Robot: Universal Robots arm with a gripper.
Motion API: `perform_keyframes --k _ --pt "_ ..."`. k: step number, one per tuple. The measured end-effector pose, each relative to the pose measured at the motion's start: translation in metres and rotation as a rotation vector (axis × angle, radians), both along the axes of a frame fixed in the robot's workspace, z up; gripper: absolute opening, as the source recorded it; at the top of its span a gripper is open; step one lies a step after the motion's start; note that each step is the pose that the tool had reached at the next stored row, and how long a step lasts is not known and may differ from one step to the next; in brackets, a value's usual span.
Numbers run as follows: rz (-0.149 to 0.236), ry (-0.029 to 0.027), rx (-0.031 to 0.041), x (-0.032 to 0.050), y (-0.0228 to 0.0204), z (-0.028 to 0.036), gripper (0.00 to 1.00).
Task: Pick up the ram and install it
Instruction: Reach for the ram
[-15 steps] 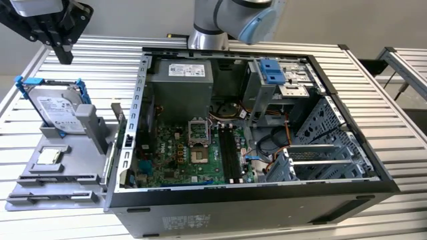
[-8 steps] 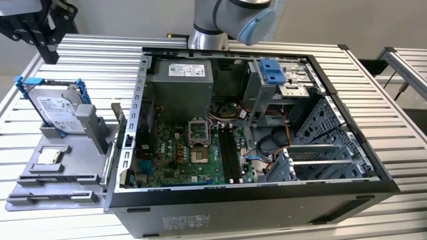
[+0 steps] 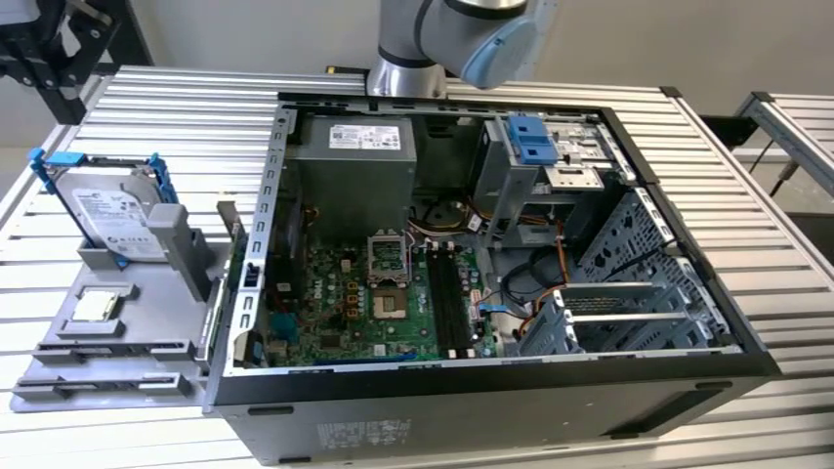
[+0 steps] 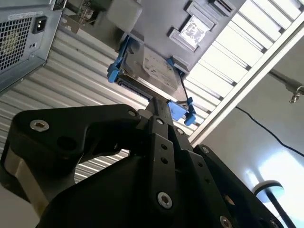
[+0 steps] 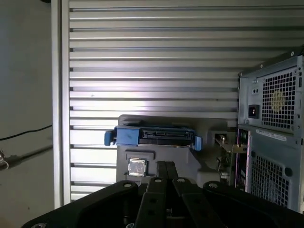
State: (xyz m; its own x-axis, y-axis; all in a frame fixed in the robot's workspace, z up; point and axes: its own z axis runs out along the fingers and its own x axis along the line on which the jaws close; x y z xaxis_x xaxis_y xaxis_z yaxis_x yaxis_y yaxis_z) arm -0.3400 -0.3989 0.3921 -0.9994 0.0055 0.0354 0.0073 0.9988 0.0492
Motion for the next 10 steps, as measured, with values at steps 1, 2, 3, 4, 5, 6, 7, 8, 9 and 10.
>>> perform_keyframes --k 1,2,3,4,5,6,7,8,9,10 --pt "0.0 0.0006 0.0 -0.0016 0.0 0.0 0.0" --pt "0.0 0.0013 0.0001 -0.0032 0.0 0.0 0.0" --pt "0.0 0.0017 0.0 -0.0048 0.0 0.0 0.0" --pt "0.0 0.0016 0.0001 -0.0063 0.0 -0.0001 0.0" --pt "0.0 0.0017 0.0001 -0.0073 0.0 0.0 0.0" --pt "0.0 0.0018 0.0 -0.0085 0.0 0.0 0.0" --pt "0.0 0.0017 0.0001 -0.0092 0.0 -0.0001 0.0" --pt "0.001 0.0 0.0001 -0.01 0.0 0.0 0.0" --pt "0.005 -0.0067 -0.0001 -0.0101 0.0 0.0 0.0" --pt "0.008 -0.0161 -0.0001 -0.0102 0.0 -0.0001 0.0"
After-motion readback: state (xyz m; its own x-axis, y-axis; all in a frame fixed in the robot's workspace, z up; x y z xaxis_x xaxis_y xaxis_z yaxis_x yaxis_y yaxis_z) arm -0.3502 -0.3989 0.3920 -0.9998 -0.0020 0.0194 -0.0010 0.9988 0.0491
